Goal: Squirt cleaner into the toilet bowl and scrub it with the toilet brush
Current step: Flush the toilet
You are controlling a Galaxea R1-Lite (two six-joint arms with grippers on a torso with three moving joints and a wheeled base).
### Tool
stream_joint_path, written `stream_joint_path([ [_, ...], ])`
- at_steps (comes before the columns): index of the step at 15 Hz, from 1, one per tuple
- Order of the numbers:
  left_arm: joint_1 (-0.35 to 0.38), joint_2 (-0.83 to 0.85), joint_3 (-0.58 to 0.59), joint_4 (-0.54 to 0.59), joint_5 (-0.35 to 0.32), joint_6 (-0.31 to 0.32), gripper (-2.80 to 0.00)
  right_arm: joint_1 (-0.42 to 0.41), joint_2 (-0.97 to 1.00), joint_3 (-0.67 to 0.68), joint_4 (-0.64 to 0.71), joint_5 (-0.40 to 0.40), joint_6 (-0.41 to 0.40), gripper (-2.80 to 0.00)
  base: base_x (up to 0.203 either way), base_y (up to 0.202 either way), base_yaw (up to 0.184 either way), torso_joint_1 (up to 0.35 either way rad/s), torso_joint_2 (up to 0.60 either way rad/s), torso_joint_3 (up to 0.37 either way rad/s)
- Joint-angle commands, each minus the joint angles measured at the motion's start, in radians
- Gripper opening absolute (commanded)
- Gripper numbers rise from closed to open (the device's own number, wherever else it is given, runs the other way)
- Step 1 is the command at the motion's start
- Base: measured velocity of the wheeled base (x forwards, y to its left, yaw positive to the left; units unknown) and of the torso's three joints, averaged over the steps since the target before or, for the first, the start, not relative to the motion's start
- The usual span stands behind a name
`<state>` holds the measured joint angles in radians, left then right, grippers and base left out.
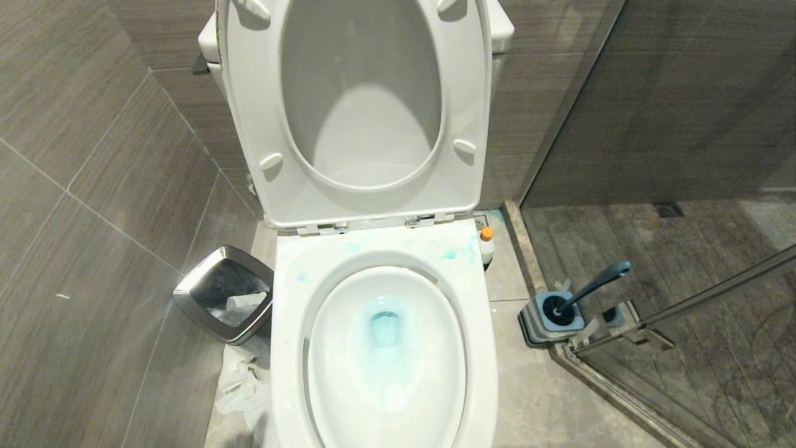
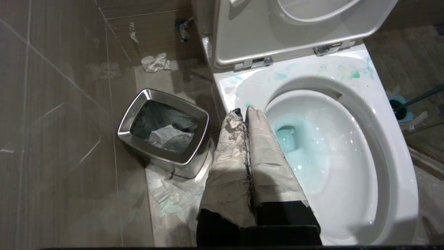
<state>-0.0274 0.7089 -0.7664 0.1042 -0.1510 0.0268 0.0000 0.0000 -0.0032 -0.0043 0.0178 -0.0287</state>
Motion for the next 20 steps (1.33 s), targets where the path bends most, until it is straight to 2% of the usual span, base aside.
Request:
stream_joint_path([
  [1, 0.000, 0.159, -0.007, -0.092, -0.009, -0.005, -2.80, 0.000, 0.002, 0.000, 0.000, 0.001, 0.000, -2.80, 0.000, 0.000, 0.000, 0.000, 0.00, 0.000],
  [3, 0.003, 0.300, -0.014, -0.219, -0.030, -0.024, -2.80, 0.000, 0.002, 0.000, 0.000, 0.001, 0.000, -2.80, 0.000, 0.000, 0.000, 0.000, 0.00, 0.000],
  [5, 0.030, 0.450, -0.020, -0.342, -0.090, -0.067, -2.80, 0.000, 0.002, 0.000, 0.000, 0.001, 0.000, -2.80, 0.000, 0.000, 0.000, 0.000, 0.00, 0.000],
  [7, 0.091, 0.599, -0.029, -0.471, -0.183, -0.090, -2.80, 0.000, 0.002, 0.000, 0.000, 0.001, 0.000, -2.80, 0.000, 0.000, 0.000, 0.000, 0.00, 0.000],
  [8, 0.127, 0.669, -0.041, -0.573, -0.219, -0.096, -2.80, 0.000, 0.002, 0.000, 0.000, 0.001, 0.000, -2.80, 0.000, 0.000, 0.000, 0.000, 0.00, 0.000],
  [9, 0.159, 0.722, -0.058, -0.697, -0.242, -0.101, -2.80, 0.000, 0.002, 0.000, 0.000, 0.001, 0.000, -2.80, 0.000, 0.000, 0.000, 0.000, 0.00, 0.000],
  [10, 0.189, 0.757, -0.088, -0.776, -0.259, -0.106, -2.80, 0.000, 0.002, 0.000, 0.000, 0.001, 0.000, -2.80, 0.000, 0.000, 0.000, 0.000, 0.00, 0.000],
  [16, 0.205, 0.767, -0.154, -0.798, -0.225, -0.114, -2.80, 0.000, 0.002, 0.000, 0.000, 0.001, 0.000, -2.80, 0.000, 0.000, 0.000, 0.000, 0.00, 0.000],
  [20, 0.202, 0.765, -0.158, -0.801, -0.226, -0.151, -2.80, 0.000, 0.002, 0.000, 0.000, 0.001, 0.000, -2.80, 0.000, 0.000, 0.000, 0.000, 0.00, 0.000],
])
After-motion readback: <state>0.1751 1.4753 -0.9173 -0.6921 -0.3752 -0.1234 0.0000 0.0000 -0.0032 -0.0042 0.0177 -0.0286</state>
